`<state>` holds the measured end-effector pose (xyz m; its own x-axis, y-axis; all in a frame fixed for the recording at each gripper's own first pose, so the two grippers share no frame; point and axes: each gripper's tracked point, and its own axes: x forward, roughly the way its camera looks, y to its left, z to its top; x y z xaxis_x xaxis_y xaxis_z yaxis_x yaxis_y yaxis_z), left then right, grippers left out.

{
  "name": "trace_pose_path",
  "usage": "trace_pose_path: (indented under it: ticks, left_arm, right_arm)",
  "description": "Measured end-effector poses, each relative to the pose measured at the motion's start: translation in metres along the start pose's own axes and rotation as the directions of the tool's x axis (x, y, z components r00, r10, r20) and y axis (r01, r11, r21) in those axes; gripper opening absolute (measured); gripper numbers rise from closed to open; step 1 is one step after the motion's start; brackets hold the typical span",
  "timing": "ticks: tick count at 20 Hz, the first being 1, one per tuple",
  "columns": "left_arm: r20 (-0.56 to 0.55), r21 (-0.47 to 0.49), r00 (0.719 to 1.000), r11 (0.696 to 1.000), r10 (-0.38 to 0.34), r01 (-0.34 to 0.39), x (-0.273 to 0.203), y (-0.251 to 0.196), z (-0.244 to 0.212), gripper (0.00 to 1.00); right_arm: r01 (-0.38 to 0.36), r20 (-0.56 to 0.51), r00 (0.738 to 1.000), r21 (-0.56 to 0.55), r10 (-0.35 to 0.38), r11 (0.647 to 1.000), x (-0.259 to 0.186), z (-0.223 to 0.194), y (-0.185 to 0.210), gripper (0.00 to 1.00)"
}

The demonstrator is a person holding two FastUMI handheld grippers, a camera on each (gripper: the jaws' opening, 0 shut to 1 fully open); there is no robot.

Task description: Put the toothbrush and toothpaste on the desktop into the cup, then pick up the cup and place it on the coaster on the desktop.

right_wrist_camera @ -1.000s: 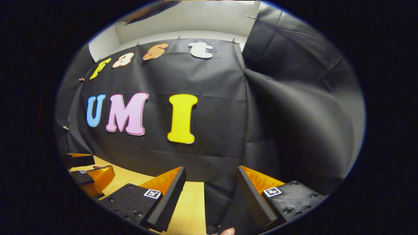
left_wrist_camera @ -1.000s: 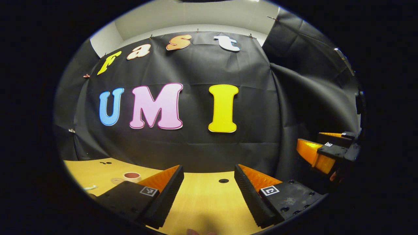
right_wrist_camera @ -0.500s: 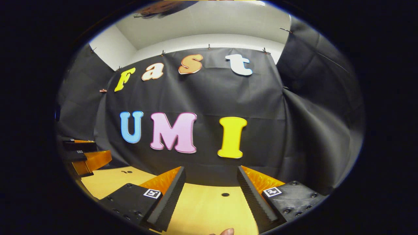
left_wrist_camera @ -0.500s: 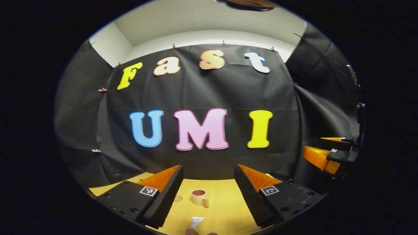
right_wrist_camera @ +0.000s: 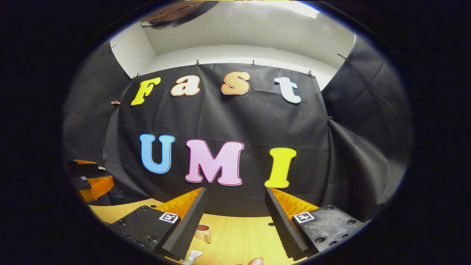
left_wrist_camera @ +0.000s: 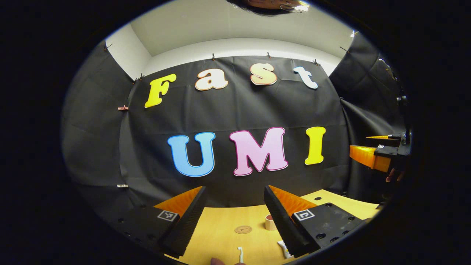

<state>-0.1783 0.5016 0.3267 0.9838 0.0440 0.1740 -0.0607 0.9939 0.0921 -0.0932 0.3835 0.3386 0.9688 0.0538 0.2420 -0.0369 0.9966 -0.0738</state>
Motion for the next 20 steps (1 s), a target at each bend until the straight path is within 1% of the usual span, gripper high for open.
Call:
trace_pose_path:
  ticks: [1, 2, 5, 6, 7, 9, 10, 12, 13, 15, 16, 20]
  left_arm:
    - [-0.007, -0.007, 1.0, 1.0, -0.002, 0.002, 0.001, 0.008, -0.004, 0.98]
    - [-0.013, -0.015, 1.0, 1.0, 0.0, 0.0, 0.004, 0.015, -0.007, 0.98]
    - [-0.025, -0.024, 1.0, 1.0, 0.014, -0.015, 0.009, 0.031, -0.013, 0.98]
    - [-0.024, -0.025, 1.0, 1.0, 0.011, -0.012, 0.011, 0.033, -0.014, 0.98]
    - [-0.018, -0.025, 1.0, 1.0, 0.005, -0.005, 0.013, 0.034, -0.014, 0.98]
    - [-0.016, -0.011, 1.0, 1.0, -0.005, 0.005, 0.016, 0.036, -0.016, 0.98]
    - [-0.014, -0.005, 1.0, 1.0, -0.007, 0.007, 0.018, 0.037, -0.016, 0.98]
    - [-0.009, -0.008, 1.0, 1.0, -0.017, 0.017, 0.022, 0.036, -0.016, 0.98]
    - [-0.007, -0.01, 1.0, 1.0, -0.018, 0.018, 0.023, 0.036, -0.018, 0.98]
    - [-0.011, -0.013, 1.0, 1.0, -0.02, 0.019, 0.026, 0.037, -0.021, 0.98]
    - [-0.011, -0.013, 1.0, 1.0, -0.018, 0.018, 0.027, 0.038, -0.02, 0.98]
    - [-0.011, -0.016, 1.0, 1.0, -0.015, 0.015, 0.032, 0.042, -0.023, 0.98]
  right_arm:
    - [-0.003, -0.005, 1.0, -0.006, 0.003, 1.0, 0.001, -0.001, 0.009, 0.94]
    - [-0.005, -0.003, 1.0, -0.007, 0.005, 1.0, 0.002, 0.0, 0.015, 0.96]
    - [0.01, -0.005, 1.0, 0.003, -0.01, 1.0, 0.012, -0.003, 0.021, 0.96]
    - [0.018, -0.007, 1.0, 0.011, -0.018, 1.0, 0.012, -0.005, 0.023, 0.98]
    - [0.024, -0.01, 1.0, 0.014, -0.024, 1.0, 0.015, -0.007, 0.025, 0.96]
    - [0.024, -0.012, 1.0, 0.001, -0.024, 1.0, 0.016, -0.01, 0.029, 0.98]
    - [0.028, -0.011, 1.0, -0.007, -0.028, 1.0, 0.017, -0.01, 0.03, 0.96]
    - [0.029, -0.014, 0.999, -0.007, -0.029, 1.0, 0.019, -0.013, 0.031, 0.96]
    - [0.03, -0.016, 0.999, -0.007, -0.03, 1.0, 0.02, -0.014, 0.033, 0.98]
    - [0.032, -0.019, 0.999, -0.008, -0.032, 0.999, 0.022, -0.015, 0.033, 0.98]
    - [0.033, -0.018, 0.999, -0.008, -0.033, 0.999, 0.024, -0.015, 0.035, 0.96]
    - [0.034, -0.023, 0.999, -0.012, -0.034, 0.999, 0.027, -0.018, 0.037, 0.96]
